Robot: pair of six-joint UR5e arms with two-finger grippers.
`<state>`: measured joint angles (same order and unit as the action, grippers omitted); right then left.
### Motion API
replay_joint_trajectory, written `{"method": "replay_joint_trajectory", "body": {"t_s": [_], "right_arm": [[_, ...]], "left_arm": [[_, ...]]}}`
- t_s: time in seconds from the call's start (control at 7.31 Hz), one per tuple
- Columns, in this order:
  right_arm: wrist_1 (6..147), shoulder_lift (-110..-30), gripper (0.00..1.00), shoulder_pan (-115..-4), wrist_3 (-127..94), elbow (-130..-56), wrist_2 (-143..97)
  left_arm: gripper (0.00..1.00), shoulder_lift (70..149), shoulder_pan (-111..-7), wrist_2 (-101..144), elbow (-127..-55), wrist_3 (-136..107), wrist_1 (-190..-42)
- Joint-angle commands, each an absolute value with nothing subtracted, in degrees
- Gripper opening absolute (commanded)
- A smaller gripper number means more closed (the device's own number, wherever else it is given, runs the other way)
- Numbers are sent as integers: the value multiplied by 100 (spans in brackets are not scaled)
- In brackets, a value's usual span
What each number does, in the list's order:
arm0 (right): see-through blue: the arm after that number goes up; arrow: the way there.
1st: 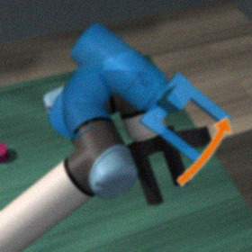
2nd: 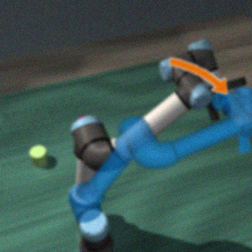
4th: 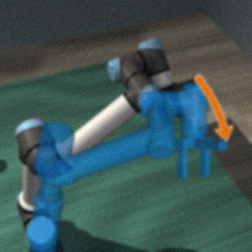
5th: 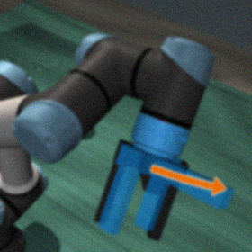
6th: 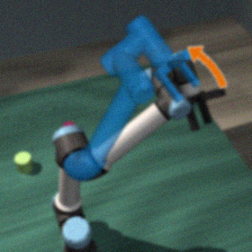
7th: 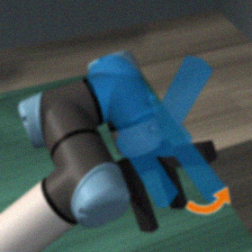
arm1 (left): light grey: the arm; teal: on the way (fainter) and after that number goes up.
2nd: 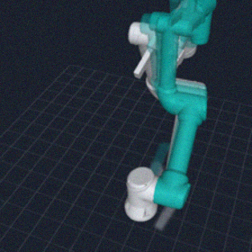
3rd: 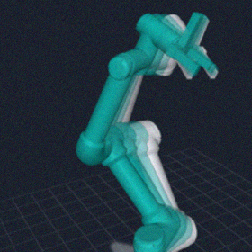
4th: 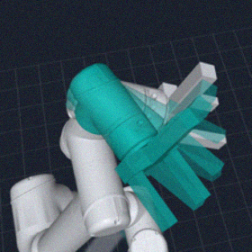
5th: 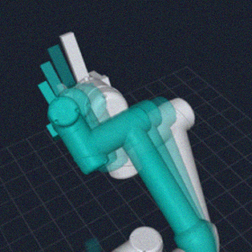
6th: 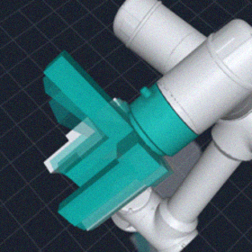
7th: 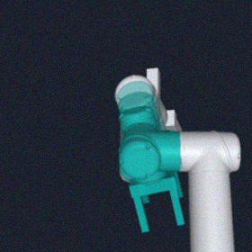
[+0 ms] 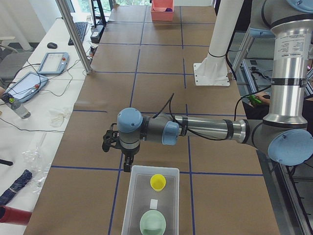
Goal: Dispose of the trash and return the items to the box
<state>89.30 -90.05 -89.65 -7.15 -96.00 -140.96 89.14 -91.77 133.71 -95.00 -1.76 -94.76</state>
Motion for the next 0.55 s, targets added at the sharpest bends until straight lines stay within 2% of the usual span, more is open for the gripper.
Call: {"method": "replay_joint_trajectory", "body": {"t_s": [0.0, 0.41], "right_arm": [[8930, -9061, 100, -8965, -651, -9572, -14089], [8921, -9167, 100, -8965, -624, -9545, -14089]], "left_arm": [[100, 8938, -9185, 13368, -9457, -185, -9475], [100, 8938, -9185, 13368, -9466, -185, -9475]]}}
